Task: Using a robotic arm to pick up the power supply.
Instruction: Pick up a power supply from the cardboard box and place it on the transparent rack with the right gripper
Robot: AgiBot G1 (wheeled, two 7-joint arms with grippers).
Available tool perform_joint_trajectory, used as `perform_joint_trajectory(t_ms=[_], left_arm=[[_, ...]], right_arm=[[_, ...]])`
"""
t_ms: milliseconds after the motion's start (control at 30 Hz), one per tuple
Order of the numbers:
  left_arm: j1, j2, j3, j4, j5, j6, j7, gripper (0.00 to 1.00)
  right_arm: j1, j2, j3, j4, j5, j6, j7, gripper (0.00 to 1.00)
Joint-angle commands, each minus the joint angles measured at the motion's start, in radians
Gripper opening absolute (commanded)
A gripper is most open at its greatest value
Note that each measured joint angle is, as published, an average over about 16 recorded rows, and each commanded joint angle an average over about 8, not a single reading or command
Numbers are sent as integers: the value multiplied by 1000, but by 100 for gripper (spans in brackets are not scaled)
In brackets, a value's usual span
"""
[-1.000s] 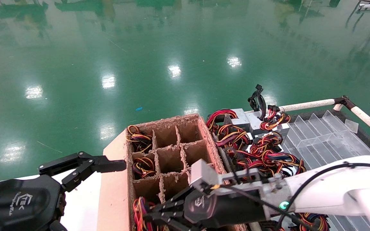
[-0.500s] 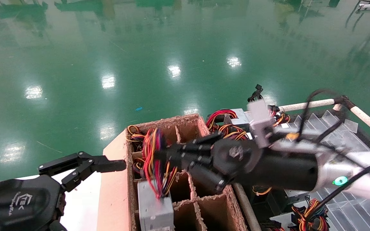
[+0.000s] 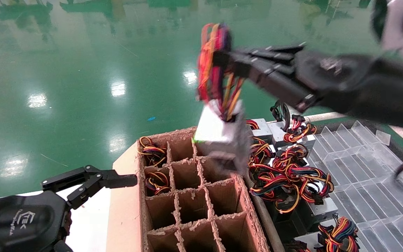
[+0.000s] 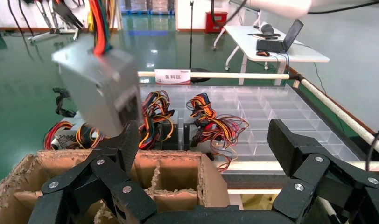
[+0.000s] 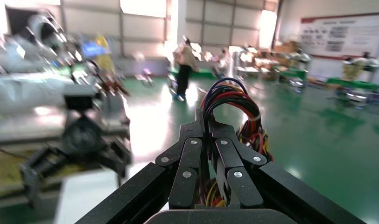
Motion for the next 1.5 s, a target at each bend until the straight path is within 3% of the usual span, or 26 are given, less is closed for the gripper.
perform_joint_trajectory(t_ms=[33, 433, 967, 1267, 1500], left_arm=[[0, 0, 0, 0, 0, 0, 0, 100], [0, 0, 0, 0, 0, 0, 0, 100], [0, 0, 0, 0, 0, 0, 0, 100], [0, 0, 0, 0, 0, 0, 0, 100], [0, 0, 1, 0, 0, 0, 0, 100]], right_arm=[[45, 27, -14, -10, -16, 3, 0, 0], [274, 88, -84, -166, -158, 14, -57, 0], [548, 132, -219, -321, -438, 69, -175, 0], [655, 131, -307, -384, -602, 115, -262, 0], [681, 115, -365, -425, -698, 127, -319, 0]])
